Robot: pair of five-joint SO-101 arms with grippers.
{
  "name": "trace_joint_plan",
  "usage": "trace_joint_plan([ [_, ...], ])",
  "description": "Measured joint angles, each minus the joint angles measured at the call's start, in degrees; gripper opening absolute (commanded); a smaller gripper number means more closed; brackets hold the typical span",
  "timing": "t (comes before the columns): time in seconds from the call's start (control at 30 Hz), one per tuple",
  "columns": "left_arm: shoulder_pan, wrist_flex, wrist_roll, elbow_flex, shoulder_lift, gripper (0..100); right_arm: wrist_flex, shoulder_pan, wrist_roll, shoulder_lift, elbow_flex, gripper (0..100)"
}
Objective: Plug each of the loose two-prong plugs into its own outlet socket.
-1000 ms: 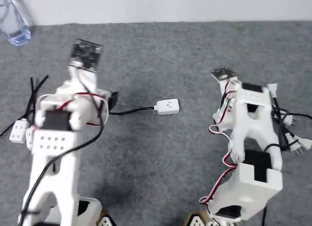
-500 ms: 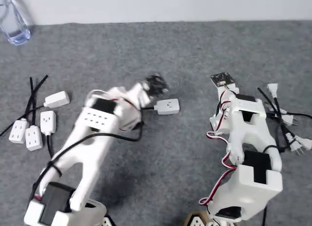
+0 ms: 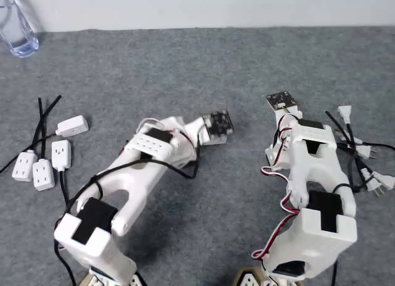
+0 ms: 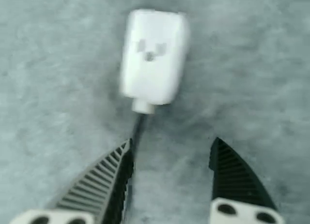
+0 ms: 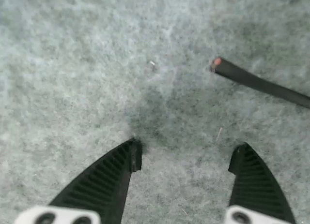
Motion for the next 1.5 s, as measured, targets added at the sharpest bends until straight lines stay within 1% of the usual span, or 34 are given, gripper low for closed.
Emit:
trace_joint_plan([
  [0.2, -0.88, -0.18, -1.05, -1.58, 0.00, 25, -0.09, -0.70, 0.00, 0.00, 0.00, 29.2],
  [0.27, -0.88, -1.32, -2.55, -1.58, 0.00, 25, -0.35, -0.70, 0.00, 0.00, 0.00, 29.2],
  [0.37, -0.88, -4.22, -2.90, -1.58, 0.35, 25, -0.35, -0.70, 0.00, 0.00, 0.00, 29.2],
  [0.53, -0.88, -4.75, -2.90, -1.58, 0.35, 25, -0.35, -0.70, 0.00, 0.00, 0.00, 29.2],
  [0.7, -0.88, -8.35, -2.90, -1.58, 0.62, 32, -0.35, -0.70, 0.00, 0.00, 0.00, 29.2],
  [0.83, -0.97, -10.20, -2.90, -3.43, 6.33, 32, -0.35, -0.70, 0.00, 0.00, 0.00, 29.2],
  [0.93, -1.05, -10.46, -2.73, -8.09, 11.69, 32, -0.35, -0.70, 0.00, 0.00, 0.00, 29.2],
  [1.0, -1.23, -8.70, -2.99, -12.40, 14.86, 31, -0.35, -0.70, 0.00, 0.00, 0.00, 29.2],
  [1.07, -1.67, -4.92, -2.55, -17.14, 17.85, 27, -0.35, -0.70, 0.00, 0.00, 0.00, 29.2],
  [1.2, -1.58, 5.10, -2.64, -26.20, 22.33, 11, -0.35, -0.70, 0.00, 0.00, 0.00, 29.2],
  [1.27, -1.41, 8.79, -2.81, -28.66, 23.56, 3, -0.44, -0.70, 0.00, 0.00, 0.00, 29.2],
  [1.3, -1.32, 9.93, -2.81, -29.19, 23.91, 2, -0.44, -0.70, -0.09, 0.00, 0.00, 29.2],
  [1.5, -1.05, 13.27, -2.81, -29.63, 24.62, 1, -0.97, -0.70, -0.09, 0.00, 0.00, 29.2],
])
